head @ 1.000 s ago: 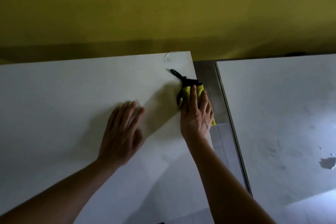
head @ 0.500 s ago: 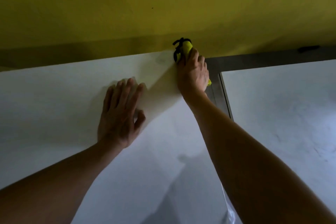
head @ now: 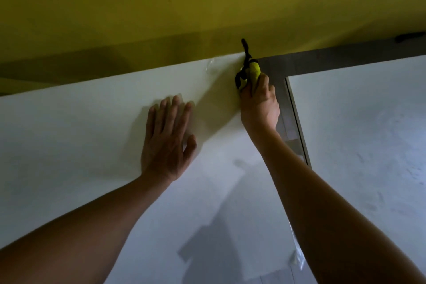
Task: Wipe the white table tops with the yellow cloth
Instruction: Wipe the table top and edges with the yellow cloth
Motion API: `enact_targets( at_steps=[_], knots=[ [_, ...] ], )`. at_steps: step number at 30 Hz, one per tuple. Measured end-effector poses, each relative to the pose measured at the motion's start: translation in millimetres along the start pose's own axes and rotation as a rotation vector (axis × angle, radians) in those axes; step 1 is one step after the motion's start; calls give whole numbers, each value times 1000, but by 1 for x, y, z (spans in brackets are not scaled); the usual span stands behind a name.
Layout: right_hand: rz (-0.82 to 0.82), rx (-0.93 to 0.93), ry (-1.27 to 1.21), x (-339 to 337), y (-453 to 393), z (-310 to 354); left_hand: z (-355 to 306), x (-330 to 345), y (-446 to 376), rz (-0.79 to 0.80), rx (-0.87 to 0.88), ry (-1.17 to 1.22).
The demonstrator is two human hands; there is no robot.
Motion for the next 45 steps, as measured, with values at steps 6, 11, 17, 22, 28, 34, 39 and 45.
enact_targets(
  at_steps=[6, 11, 17, 22, 28, 34, 39, 45],
  knots=[
    [-19, 34, 43, -11, 27, -11, -6, 1, 20, 14, 5, 7],
    [10, -21, 72, 8, -14, 27, -7, 3, 18, 25, 3, 17],
    [40, 2, 46, 9, -27, 31, -6, 5, 17, 27, 2, -9],
    [37, 57, 57, -16, 64, -33, -7, 1, 16, -2, 13, -7],
    [44, 80, 175, -30, 109, -57, -6, -1, 16, -24, 11, -2],
    [38, 6, 167, 4, -2, 24, -6, 1, 14, -38, 20, 1],
    [23, 14, 146, 0, 2, 16, -6, -1, 15, -48, 16, 0],
    [81, 89, 155, -34, 137, -77, -5, -3, 15, -16, -19, 16]
  ],
)
Point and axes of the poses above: each hand's wrist, its own y-axis away from the middle knuckle, its own x-axis out of the palm, z = x × y, the point moved 10 cm from there along -y, towards the middle knuckle, and after that the axes turned 3 degrees about -z, right-handed, at the moved point
